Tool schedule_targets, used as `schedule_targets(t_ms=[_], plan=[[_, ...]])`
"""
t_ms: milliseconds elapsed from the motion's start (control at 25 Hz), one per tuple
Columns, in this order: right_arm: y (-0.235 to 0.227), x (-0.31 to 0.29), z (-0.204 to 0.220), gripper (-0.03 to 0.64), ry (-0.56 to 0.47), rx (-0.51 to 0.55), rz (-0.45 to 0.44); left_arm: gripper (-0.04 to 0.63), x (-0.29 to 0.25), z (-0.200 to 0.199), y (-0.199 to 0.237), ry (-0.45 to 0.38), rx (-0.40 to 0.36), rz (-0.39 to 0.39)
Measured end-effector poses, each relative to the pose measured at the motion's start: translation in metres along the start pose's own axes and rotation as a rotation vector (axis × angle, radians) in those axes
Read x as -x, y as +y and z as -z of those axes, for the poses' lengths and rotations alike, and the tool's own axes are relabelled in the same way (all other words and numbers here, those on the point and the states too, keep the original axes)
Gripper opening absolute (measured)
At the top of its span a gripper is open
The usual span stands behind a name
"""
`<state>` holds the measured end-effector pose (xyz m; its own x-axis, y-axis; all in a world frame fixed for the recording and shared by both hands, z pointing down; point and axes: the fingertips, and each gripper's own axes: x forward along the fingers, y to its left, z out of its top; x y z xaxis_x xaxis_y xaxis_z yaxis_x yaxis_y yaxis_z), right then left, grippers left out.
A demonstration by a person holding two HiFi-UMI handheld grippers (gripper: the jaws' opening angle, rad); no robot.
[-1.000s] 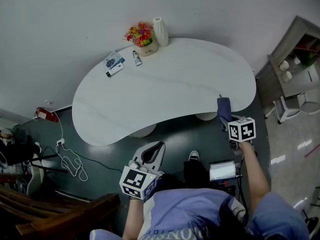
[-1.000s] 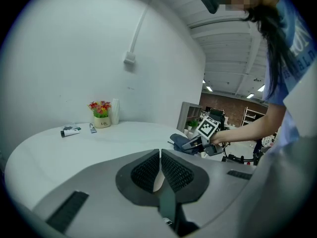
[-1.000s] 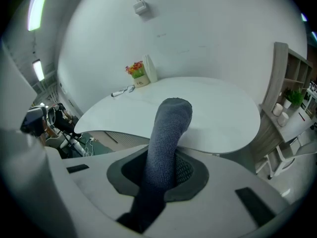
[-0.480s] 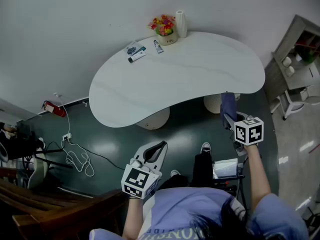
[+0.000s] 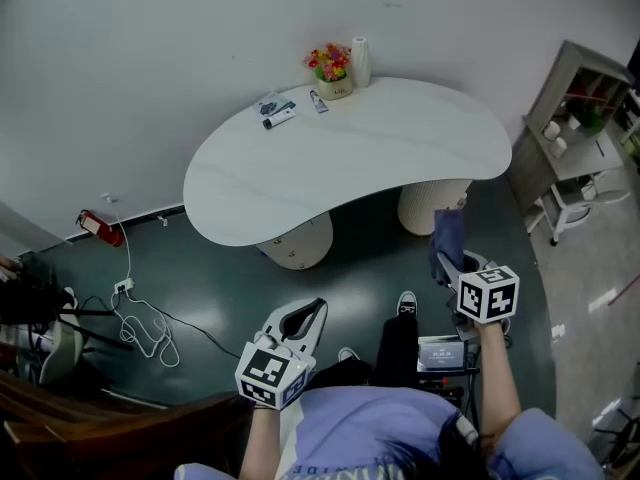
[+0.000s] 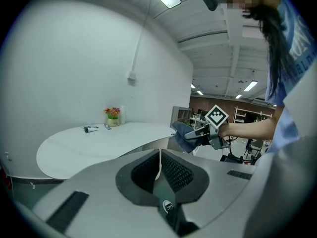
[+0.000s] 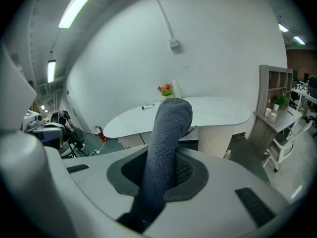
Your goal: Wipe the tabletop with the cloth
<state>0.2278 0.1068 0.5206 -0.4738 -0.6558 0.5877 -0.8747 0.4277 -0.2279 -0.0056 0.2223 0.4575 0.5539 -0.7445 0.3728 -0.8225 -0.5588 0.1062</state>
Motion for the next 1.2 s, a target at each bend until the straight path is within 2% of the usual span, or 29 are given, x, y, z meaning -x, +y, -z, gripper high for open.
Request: schedule_targets(t_ms=[160,280,560,1200], plan=[[0.015,0.027,0.004,0.078,-0.001,0.113,0.038,0.017,0.007,-0.001,-0.020,-0.006,-0.042,0.035],[0.031,0.044,0.005,0.078,-0.016,0.170,0.040,0.017,0.012,0.006,-0.029,-0.003,-0.041,0.038],[0.059,0.077,0.002,0.078,-0.090,0.152,0.008,0.017,0.011,0.006,-0.042,-0.015,-0.049,0.059],[0.056,0.091,0.006,0.078,-0.087,0.144,0.011,0.017,-0.007,-0.016,-0.059,-0.044,-0.081,0.102]])
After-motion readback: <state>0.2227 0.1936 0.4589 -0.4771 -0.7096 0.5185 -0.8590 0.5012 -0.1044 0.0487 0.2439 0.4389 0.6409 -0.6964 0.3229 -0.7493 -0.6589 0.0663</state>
